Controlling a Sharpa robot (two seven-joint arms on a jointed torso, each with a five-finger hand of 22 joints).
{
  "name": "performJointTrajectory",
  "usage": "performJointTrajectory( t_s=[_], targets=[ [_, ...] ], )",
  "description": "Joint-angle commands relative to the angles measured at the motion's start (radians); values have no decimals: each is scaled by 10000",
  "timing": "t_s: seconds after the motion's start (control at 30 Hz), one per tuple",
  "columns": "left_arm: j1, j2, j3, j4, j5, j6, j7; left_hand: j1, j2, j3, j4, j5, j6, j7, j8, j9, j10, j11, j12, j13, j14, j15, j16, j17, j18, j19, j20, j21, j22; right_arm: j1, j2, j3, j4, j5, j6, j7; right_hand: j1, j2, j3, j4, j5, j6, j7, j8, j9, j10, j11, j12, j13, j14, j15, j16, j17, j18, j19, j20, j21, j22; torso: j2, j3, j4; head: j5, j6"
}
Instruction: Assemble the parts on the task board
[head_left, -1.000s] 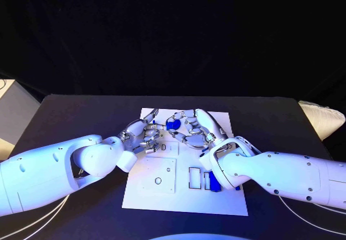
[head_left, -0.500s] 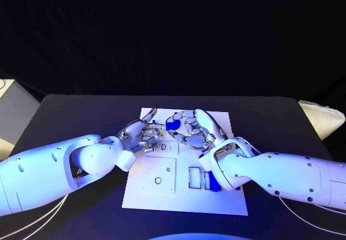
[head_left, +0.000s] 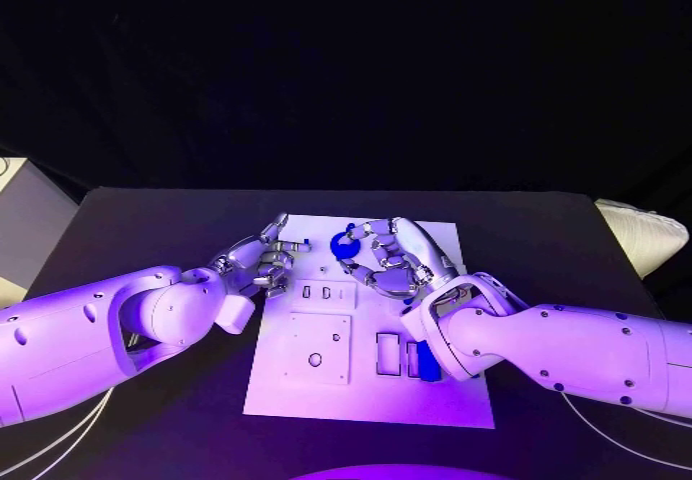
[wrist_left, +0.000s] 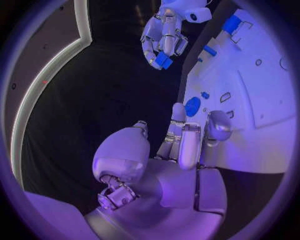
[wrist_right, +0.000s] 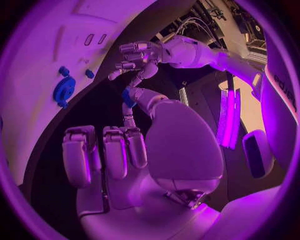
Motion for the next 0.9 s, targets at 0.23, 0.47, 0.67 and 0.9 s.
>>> performJointTrajectory(
  t_s=[0.23, 0.47, 0.67, 0.9],
  targets=[
    [56, -327, 94, 244, -287, -298, 1489, 807, -39, -189, -43, 59, -153, 259, 198, -109, -251, 46, 106, -84, -186, 78, -140, -312, 94, -291, 38, -154, -347, -8, 289, -32, -286, -2261, 1144, -2366, -94, 7, -16, -82, -136, 82, -11, 75, 26, 672, 20, 48, 2252, 1037, 20, 33, 2603, -64, 925, 3, 81, 2412, -2, -16, 29, 3, -33],
    [64, -415, 142, 350, -16, -344, 1933, 2595, -371, -197, -653, 25, -20, 164, 500, -234, -444, -37, 97, -313, -458, 12, -287, -790, 179, -636, -12, -358, -846, -151, 539, -72, -554, -2739, 1210, -2847, -103, 5, -18, -83, -143, 88, -13, 80, 28, 679, 19, 56, 2258, 1037, 20, 33, 2601, -64, 925, 3, 80, 2411, -7, -27, 20, 30, -65],
    [67, -441, 162, 395, 115, -358, 2055, 3274, -519, -223, -965, 23, 38, 119, 598, -301, -439, -84, 69, -452, -488, -32, -308, -867, 187, -656, -54, -393, -921, -332, 711, -100, -788, -2983, 1159, -2983, -111, 11, -14, -85, -149, 98, -18, 88, 31, 682, 16, 60, 2261, 1034, 19, 28, 2588, -65, 927, 2, 84, 2415, 1, -14, 20, 58, -101],
    [68, -454, 177, 395, 309, -351, 2146, 3653, -603, -260, -1153, 20, 180, 65, 688, -335, -405, -137, 53, -543, -486, -74, -309, -880, 187, -644, -88, -403, -939, -503, 829, -110, -962, -3155, 1096, -3004, -116, 20, -8, -86, -149, 104, -21, 94, 32, 687, 13, 65, 2266, 1035, 17, 31, 2596, -64, 925, 2, 80, 2411, 9, -1, 22, 90, -123]
  ],
)
